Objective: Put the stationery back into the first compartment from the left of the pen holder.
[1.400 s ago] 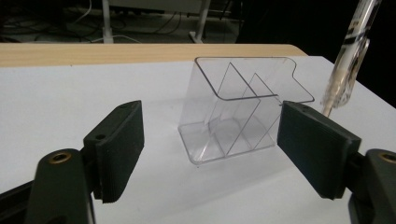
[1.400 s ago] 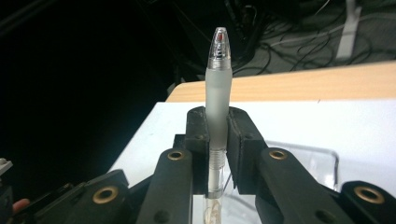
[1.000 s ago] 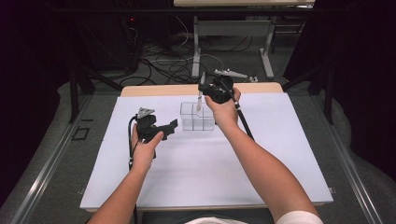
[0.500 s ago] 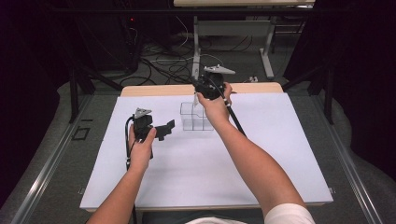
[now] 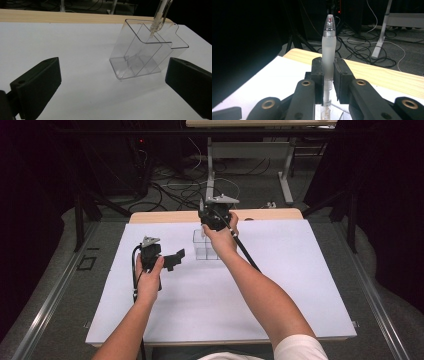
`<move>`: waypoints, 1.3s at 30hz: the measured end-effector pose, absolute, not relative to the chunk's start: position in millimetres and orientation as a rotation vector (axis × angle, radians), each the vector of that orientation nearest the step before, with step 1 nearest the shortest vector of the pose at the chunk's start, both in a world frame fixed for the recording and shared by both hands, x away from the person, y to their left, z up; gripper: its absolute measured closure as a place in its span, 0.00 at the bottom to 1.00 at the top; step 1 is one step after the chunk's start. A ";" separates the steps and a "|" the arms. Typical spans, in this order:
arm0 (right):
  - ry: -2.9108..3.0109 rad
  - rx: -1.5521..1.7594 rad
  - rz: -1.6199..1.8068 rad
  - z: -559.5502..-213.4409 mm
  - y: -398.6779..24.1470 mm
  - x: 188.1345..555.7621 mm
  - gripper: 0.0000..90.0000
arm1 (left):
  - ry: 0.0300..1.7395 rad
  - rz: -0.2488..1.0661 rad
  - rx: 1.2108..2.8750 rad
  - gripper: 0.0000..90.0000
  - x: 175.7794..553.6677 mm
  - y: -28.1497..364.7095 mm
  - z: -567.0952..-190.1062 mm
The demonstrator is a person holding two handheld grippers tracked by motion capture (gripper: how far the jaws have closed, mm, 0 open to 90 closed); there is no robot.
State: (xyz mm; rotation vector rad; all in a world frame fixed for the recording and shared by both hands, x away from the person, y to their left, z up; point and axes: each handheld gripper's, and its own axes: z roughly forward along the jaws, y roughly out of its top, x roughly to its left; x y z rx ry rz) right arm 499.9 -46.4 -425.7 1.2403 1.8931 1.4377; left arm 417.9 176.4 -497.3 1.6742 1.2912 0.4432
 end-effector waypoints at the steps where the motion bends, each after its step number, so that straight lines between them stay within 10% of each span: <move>1: 1.900 1.232 1.432 -427.1 -45.2 499.7 0.88 | 1.291 0.445 1.676 0.00 418.0 176.5 -497.3; 34: 2.078 1.177 1.284 -459.3 -34.3 497.7 0.88 | 1.274 0.439 1.727 0.00 417.9 169.6 -501.7; 39: 2.071 1.149 1.291 -456.2 -36.4 496.6 0.74 | 1.274 0.439 1.726 0.00 418.4 168.8 -502.7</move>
